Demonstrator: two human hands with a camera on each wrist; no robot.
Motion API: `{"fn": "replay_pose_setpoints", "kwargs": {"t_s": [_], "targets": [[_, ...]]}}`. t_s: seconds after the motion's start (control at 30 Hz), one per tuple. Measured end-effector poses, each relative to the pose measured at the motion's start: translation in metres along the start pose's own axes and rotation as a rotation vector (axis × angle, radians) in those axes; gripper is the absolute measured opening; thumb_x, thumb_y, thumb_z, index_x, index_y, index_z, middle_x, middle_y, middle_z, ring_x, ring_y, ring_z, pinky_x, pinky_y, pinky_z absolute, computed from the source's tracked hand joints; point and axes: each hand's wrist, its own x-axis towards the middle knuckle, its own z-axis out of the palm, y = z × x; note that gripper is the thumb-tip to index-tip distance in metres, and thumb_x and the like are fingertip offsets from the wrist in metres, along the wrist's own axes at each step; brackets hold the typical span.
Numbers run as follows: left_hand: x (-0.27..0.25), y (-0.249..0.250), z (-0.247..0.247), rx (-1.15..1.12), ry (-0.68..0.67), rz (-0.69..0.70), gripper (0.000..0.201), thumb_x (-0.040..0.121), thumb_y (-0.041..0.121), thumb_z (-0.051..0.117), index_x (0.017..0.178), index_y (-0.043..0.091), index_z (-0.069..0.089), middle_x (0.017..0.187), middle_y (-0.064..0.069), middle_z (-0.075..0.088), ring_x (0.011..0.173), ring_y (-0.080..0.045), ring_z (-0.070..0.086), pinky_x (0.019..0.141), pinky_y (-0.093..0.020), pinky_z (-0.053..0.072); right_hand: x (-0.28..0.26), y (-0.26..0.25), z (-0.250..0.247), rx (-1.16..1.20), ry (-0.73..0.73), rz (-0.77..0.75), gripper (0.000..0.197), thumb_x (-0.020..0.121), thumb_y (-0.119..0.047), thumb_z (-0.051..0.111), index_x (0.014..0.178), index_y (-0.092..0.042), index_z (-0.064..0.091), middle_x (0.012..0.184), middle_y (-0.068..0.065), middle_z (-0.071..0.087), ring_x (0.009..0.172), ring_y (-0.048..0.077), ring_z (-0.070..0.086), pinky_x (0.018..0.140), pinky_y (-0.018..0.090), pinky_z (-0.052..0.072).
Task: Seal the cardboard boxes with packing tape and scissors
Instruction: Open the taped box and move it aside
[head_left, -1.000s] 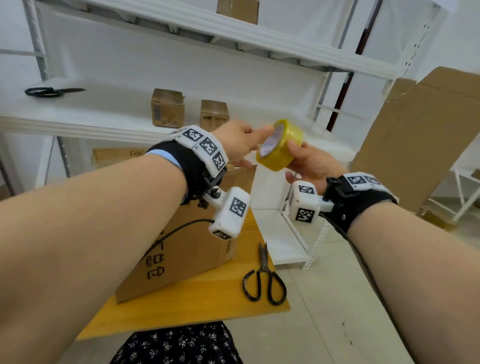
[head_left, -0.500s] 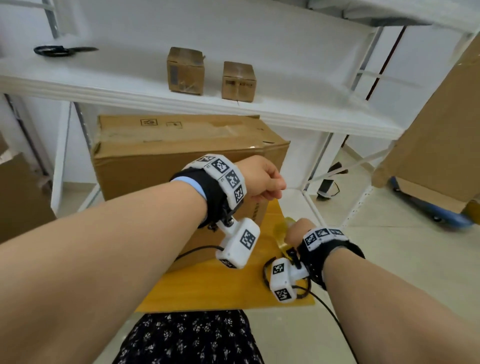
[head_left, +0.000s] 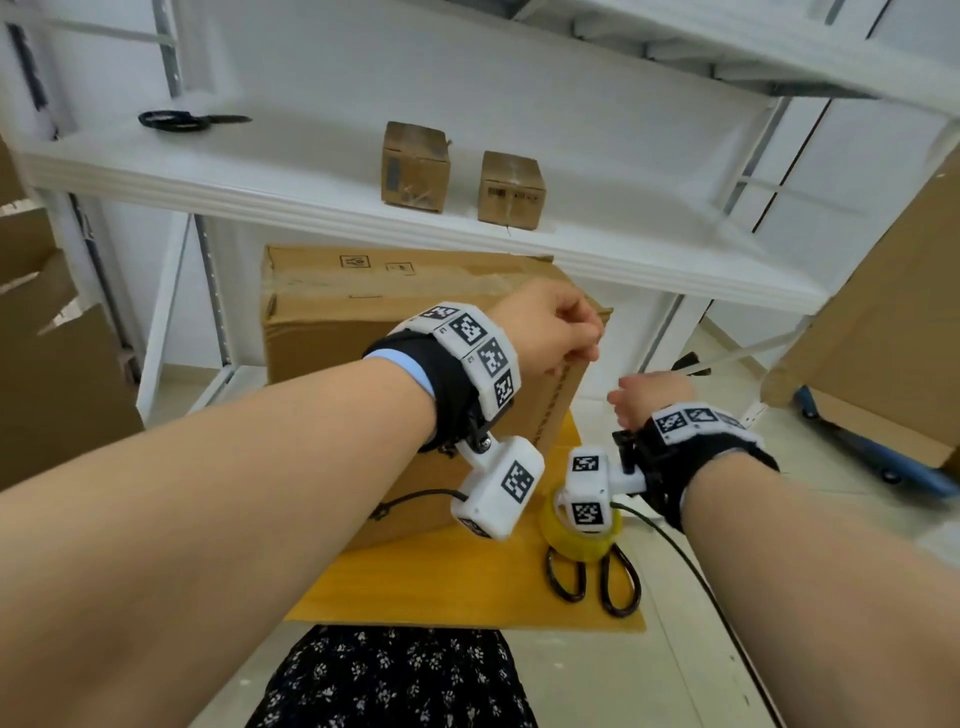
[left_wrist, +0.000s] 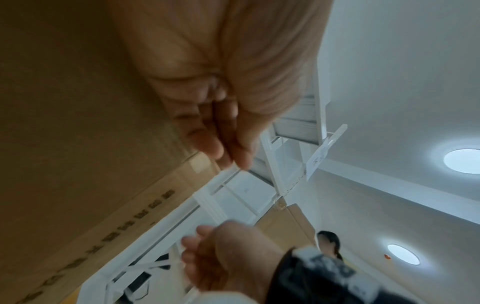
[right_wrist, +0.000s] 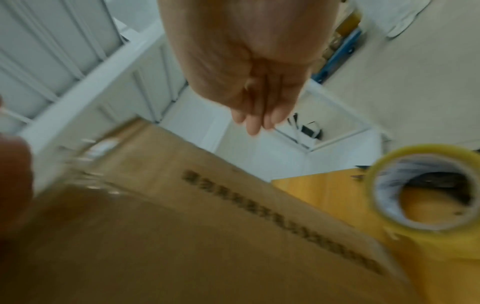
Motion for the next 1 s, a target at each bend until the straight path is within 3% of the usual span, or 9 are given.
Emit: {"fn": "replay_pose_setpoints", "kwargs": {"t_s": [0.17,0.23,0.33,0.43,0.5,0.73,0.83,0.93,1.0], "targets": [[-0.009,0.024,-0.047,0.361,0.43,0.064,0.021,0.093,0.012,0.047,0.103,0.02,0.064,0.099,0.003,0.069,0.091,-0.016,0.065,0.081,-0.033,0.055,-0.056,-0.086,-0.011,0.014,0.351,-0.433,0.032,0.093,-0.008,0.047,0.116,-0.022,0.065,0.108,-0.002,0.065,0.097,0.019,0.062,0.08,0.025,0.046],[-0.014,0.027,-0.072,0.661,0.406,-0.094,0.022,0.094,0.013,0.044,0.107,0.014,0.061,0.111,-0.003,0.065,0.094,-0.023,0.061,0.082,-0.032,0.051,-0.081,-0.112,0.002,-0.055,0.229,-0.658,0.037,0.096,-0.006,0.043,0.125,-0.02,0.062,0.123,-0.003,0.065,0.111,0.014,0.058,0.092,0.021,0.042],[-0.029,0.025,-0.093,1.072,0.133,-0.345,0.026,0.102,0.014,0.036,0.099,0.002,0.059,0.123,-0.013,0.06,0.091,-0.027,0.059,0.081,-0.034,0.045,-0.113,-0.136,0.036,-0.209,-0.191,-0.855,0.044,0.1,-0.009,0.043,0.142,-0.019,0.052,0.144,-0.002,0.054,0.133,0.013,0.048,0.113,0.028,0.035],[-0.033,0.0,-0.106,1.156,-0.011,-0.389,0.041,0.105,0.017,0.028,0.14,0.001,0.042,0.147,-0.016,0.04,0.136,-0.032,0.037,0.112,-0.041,0.027,-0.138,-0.145,0.064,-0.297,-0.432,-0.915,0.041,0.106,-0.023,0.038,0.145,-0.019,0.048,0.148,0.001,0.05,0.136,0.017,0.045,0.116,0.033,0.032],[-0.04,-0.008,-0.108,1.17,-0.001,-0.416,0.05,0.105,0.024,0.026,0.152,0.009,0.023,0.158,-0.015,0.02,0.146,-0.031,0.016,0.117,-0.043,0.011,-0.146,-0.147,0.073,-0.453,-0.441,-0.962,0.046,0.109,-0.036,0.026,0.147,-0.021,0.047,0.149,0.003,0.05,0.137,0.02,0.045,0.114,0.032,0.03],[-0.06,0.007,-0.098,1.205,-0.019,-0.429,0.047,0.108,0.027,0.016,0.15,0.008,0.027,0.157,-0.019,0.02,0.146,-0.033,0.015,0.116,-0.043,0.013,-0.104,-0.13,0.058,-0.798,-0.271,-0.692,0.071,0.103,-0.057,0.003,0.151,-0.017,0.037,0.154,0.013,0.041,0.138,0.028,0.043,0.115,0.041,0.033],[-0.058,0.003,-0.097,1.174,-0.011,-0.441,0.049,0.108,0.03,0.016,0.151,0.009,0.026,0.158,-0.019,0.018,0.147,-0.034,0.012,0.117,-0.046,0.011,-0.097,-0.135,0.058,-0.886,-0.208,-0.57,0.061,0.105,-0.05,0.007,0.151,-0.021,0.033,0.155,0.017,0.037,0.139,0.035,0.041,0.114,0.049,0.033],[-0.053,-0.008,-0.105,1.092,0.068,-0.431,0.059,0.104,0.042,0.014,0.152,0.009,0.022,0.159,-0.016,0.016,0.147,-0.031,0.013,0.117,-0.049,0.009,-0.109,-0.152,0.068,-0.876,-0.123,-0.616,0.048,0.106,-0.04,0.014,0.142,-0.02,0.039,0.148,0.02,0.043,0.133,0.039,0.045,0.109,0.052,0.037],[-0.051,-0.015,-0.11,1.052,0.077,-0.414,0.058,0.104,0.043,0.012,0.153,0.014,0.02,0.16,-0.014,0.015,0.147,-0.031,0.013,0.117,-0.05,0.009,-0.119,-0.155,0.075,-0.804,-0.229,-0.722,0.055,0.107,-0.044,0.013,0.144,-0.015,0.042,0.152,0.014,0.042,0.139,0.034,0.04,0.114,0.046,0.031]]}}
